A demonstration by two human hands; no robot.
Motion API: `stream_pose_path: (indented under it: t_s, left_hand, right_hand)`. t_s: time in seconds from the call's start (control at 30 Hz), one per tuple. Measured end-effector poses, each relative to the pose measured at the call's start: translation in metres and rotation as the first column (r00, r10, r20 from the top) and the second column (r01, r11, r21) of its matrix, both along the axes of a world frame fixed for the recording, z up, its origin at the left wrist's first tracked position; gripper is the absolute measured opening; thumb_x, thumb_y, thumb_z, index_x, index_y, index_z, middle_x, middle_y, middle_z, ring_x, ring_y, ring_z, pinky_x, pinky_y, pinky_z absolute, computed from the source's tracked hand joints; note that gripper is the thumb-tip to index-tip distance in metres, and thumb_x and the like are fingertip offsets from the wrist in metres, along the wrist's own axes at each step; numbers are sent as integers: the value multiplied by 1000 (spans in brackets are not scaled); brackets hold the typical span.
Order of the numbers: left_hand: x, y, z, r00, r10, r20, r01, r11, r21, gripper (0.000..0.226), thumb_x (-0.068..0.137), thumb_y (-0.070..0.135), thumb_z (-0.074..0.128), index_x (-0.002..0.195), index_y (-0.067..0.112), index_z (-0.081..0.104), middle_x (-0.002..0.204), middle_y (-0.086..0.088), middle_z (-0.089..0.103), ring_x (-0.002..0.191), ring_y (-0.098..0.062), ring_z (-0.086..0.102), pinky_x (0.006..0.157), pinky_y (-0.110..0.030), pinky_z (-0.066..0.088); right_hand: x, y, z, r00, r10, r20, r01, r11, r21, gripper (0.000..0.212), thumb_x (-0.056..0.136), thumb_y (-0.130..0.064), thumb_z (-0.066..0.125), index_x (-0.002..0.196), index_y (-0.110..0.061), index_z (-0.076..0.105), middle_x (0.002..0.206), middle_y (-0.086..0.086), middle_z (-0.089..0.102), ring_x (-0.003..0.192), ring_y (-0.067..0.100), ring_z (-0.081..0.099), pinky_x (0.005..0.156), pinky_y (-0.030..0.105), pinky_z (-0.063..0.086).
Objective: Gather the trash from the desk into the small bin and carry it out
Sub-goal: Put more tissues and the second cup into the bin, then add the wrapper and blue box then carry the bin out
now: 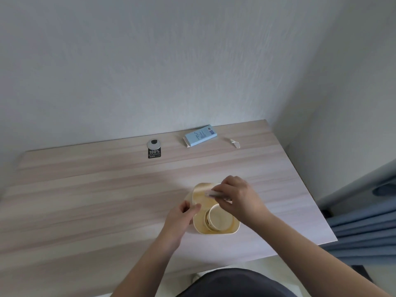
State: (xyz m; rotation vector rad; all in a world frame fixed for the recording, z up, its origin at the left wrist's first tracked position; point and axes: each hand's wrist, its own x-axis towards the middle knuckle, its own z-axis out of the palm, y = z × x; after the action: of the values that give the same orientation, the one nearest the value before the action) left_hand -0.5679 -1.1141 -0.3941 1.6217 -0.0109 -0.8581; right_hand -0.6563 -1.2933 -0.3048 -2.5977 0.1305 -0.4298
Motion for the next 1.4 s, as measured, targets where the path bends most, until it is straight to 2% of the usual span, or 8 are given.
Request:
stream_pose_path:
  t_s: [0.27, 0.37, 0.53, 0.83, 0.93, 1.07, 1.27, 1.4]
  left_hand:
    - [-2, 12, 5, 999, -24, -45, 23, 999, -26, 30, 63, 40, 77, 72, 16, 62, 62, 3, 58, 54, -10, 58, 52, -19, 47]
    - [-2, 14, 7, 999, -15, -51, 14, 1000, -12, 39, 58, 43, 80, 76, 13, 61, 64, 1, 59, 58, -12, 60, 58, -24, 48]
    - [2, 12, 1, 997, 1, -77, -1, 1000, -2, 43, 78, 24, 79, 99, -9, 62, 83, -8, 69, 77, -20, 66, 77, -38, 49]
    - [10, -17, 3, 995, 56, -80, -56, 998, 6, 28, 87, 30, 73, 87, 4, 65, 80, -8, 67, 69, -16, 65, 65, -25, 51]
    - [19, -33, 10, 993, 98, -71, -97, 995, 13, 37, 85, 30, 72, 92, -5, 62, 80, -8, 61, 64, -13, 58, 59, -19, 47]
    - [39, -57, 21, 989, 149, -24, -148, 988, 41, 28, 78, 37, 71, 85, 10, 65, 76, -4, 63, 61, -9, 58, 55, -17, 46]
    - [60, -92, 31, 968, 249, 21, -250, 967, 51, 51, 55, 52, 73, 84, 11, 61, 75, -3, 60, 62, -9, 55, 57, -18, 45]
    - [66, -107, 31, 955, 293, 32, -295, 953, 67, 61, 53, 53, 74, 90, 6, 61, 83, -10, 57, 76, -18, 51, 69, -30, 41]
  right_hand:
    - [11, 23, -14, 1000, 25, 1, -24, 959, -283, 15, 66, -16, 81, 79, -15, 75, 73, 1, 69, 64, 25, 65, 60, 31, 54]
    - [10, 19, -16, 999, -17, -35, 7, 964, -265, 34, 59, -8, 84, 91, -14, 75, 83, 3, 70, 71, 27, 67, 63, 35, 54]
    - [5, -13, -16, 989, -135, -53, 121, 970, -210, 25, 70, -3, 79, 94, -11, 74, 85, 6, 69, 74, 31, 66, 64, 41, 53]
    - [17, -98, -38, 952, -245, -182, 219, 964, -151, 23, 83, -2, 64, 105, -8, 71, 100, 11, 68, 91, 34, 63, 81, 43, 50]
    - [32, -129, -44, 934, -243, -261, 210, 966, -148, 30, 89, -10, 58, 118, -11, 65, 114, 9, 64, 103, 30, 60, 89, 42, 46]
    - [58, -168, -56, 911, -228, -343, 199, 973, -119, 38, 90, -17, 55, 128, -16, 59, 126, 8, 58, 111, 29, 56, 95, 42, 45]
    - [104, -215, -90, 838, -169, -519, 121, 985, -126, 50, 92, -26, 52, 141, -22, 45, 145, 6, 42, 126, 30, 46, 104, 45, 40]
    - [131, -234, -118, 768, -128, -628, 62, 990, -126, 52, 94, -25, 48, 145, -21, 38, 154, 10, 30, 135, 34, 34, 106, 48, 36]
